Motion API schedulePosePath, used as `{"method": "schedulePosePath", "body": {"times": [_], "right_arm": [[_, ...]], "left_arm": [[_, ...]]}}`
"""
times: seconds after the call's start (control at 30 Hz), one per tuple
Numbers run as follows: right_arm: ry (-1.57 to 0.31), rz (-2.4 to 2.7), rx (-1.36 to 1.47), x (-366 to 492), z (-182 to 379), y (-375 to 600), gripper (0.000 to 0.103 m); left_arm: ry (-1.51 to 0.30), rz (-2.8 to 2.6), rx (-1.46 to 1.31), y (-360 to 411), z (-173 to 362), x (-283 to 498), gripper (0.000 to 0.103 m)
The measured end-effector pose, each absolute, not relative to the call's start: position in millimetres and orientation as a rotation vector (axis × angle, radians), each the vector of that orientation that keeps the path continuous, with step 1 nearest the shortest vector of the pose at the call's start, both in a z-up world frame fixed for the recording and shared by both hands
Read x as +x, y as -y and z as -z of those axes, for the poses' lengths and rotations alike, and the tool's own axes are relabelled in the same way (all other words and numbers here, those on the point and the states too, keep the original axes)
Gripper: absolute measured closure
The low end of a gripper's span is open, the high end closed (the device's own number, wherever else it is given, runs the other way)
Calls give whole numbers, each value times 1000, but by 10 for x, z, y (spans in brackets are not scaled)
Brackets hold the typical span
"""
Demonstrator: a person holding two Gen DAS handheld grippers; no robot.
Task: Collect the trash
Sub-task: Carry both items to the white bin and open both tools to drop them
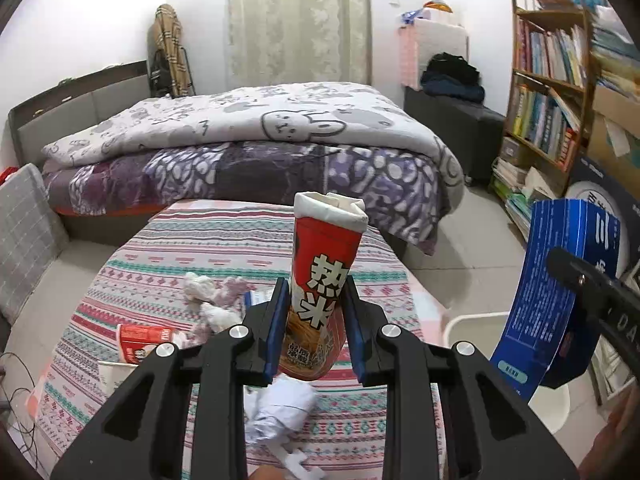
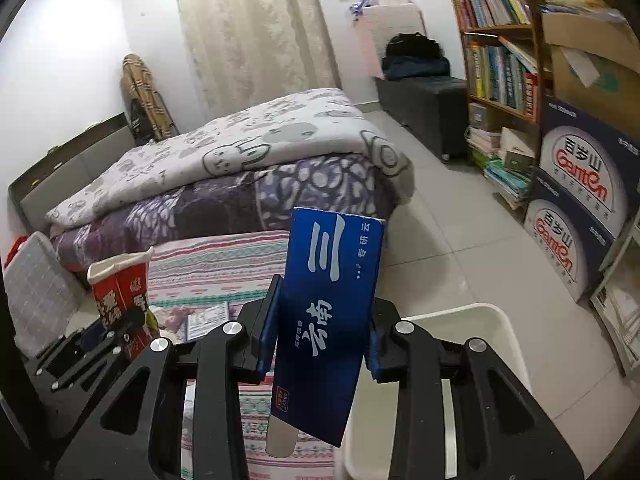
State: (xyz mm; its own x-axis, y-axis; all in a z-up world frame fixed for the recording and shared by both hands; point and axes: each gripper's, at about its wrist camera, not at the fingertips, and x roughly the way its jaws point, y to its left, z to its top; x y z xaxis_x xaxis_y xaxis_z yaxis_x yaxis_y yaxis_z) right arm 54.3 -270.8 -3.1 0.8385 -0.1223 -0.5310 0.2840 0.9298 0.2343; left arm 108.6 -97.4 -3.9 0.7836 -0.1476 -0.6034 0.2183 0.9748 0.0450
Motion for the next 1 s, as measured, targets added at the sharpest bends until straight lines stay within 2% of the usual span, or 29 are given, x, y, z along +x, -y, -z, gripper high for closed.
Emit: {"method": "schedulePosePath", "body": {"times": [0.43,0.5,0.53,0.6,0.73,1.0], "right_arm": [[-569,358,393,330,167,3326,69],[-574,392,400,289,186,3434,62],[-572,408,408,261,193,3487,47],[-556,445,424,195,192,3600,37],[-532,489,431,73,176,3785,30],[-521,558,448,-95,182,4103,22]], "left_arm": [[-667,305,148,1511,165,954,76],[-675,328,151,1598,190,927,76],[-681,341,150,1643,204,917,76],[-692,362,152,1740,239,898,76],[-704,400,174,1947,311,829,76],[-738,483,202,2339,431,677,75]]}}
